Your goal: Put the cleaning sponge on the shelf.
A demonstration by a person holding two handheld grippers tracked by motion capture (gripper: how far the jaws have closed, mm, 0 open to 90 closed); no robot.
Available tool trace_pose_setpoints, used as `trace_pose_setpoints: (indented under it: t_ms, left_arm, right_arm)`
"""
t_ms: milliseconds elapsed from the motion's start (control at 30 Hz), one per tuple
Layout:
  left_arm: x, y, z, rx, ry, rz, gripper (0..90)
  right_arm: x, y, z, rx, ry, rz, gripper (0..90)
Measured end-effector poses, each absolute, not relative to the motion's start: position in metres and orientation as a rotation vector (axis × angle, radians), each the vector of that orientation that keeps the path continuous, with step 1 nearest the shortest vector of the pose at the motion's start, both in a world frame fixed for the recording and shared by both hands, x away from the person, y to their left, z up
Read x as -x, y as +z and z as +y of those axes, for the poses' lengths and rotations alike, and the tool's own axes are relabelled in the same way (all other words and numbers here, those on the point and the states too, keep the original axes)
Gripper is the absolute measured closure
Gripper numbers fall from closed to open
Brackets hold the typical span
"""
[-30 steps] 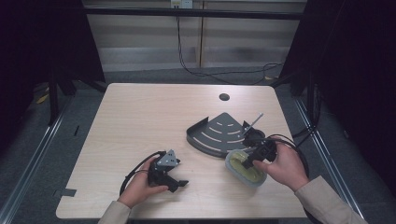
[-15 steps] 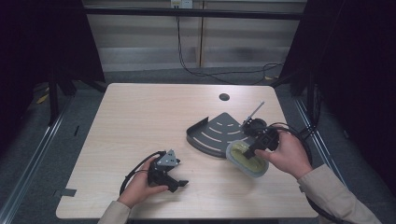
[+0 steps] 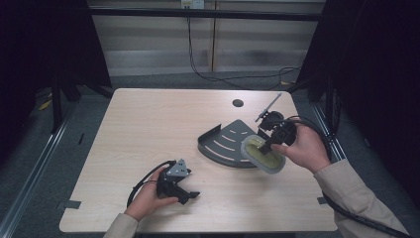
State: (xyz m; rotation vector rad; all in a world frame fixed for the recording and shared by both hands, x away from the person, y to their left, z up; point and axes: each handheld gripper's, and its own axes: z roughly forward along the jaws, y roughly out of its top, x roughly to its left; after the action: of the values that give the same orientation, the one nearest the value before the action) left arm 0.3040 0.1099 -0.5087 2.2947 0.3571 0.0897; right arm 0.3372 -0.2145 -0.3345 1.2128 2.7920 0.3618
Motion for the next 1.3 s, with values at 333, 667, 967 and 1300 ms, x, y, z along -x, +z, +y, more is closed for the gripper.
trace_pose_setpoints:
  t_ms: [333, 667, 967, 1300]
  left_arm:
    - [-0.304, -0.509, 0.110, -2.298, 0.092, 0.355, 13.9]
    - [-0.303, -0.509, 0.109, -2.303, 0.097, 0.349, 13.1]
    - [-0.303, -0.508, 0.109, -2.312, 0.100, 0.345, 12.3]
    - [-0.303, -0.509, 0.109, -2.312, 0.098, 0.339, 12.1]
  right_arm:
    - [-0.356, -0.337, -0.209, -1.203, 0.299, 2.807, 72.1]
    - [-0.373, -0.339, -0.209, -1.221, 0.271, 2.786, 72.1]
    - [-0.388, -0.345, -0.209, -1.234, 0.264, 2.784, 72.1]
    - [-0.400, -0.350, -0.205, -1.235, 0.258, 2.779, 72.1]
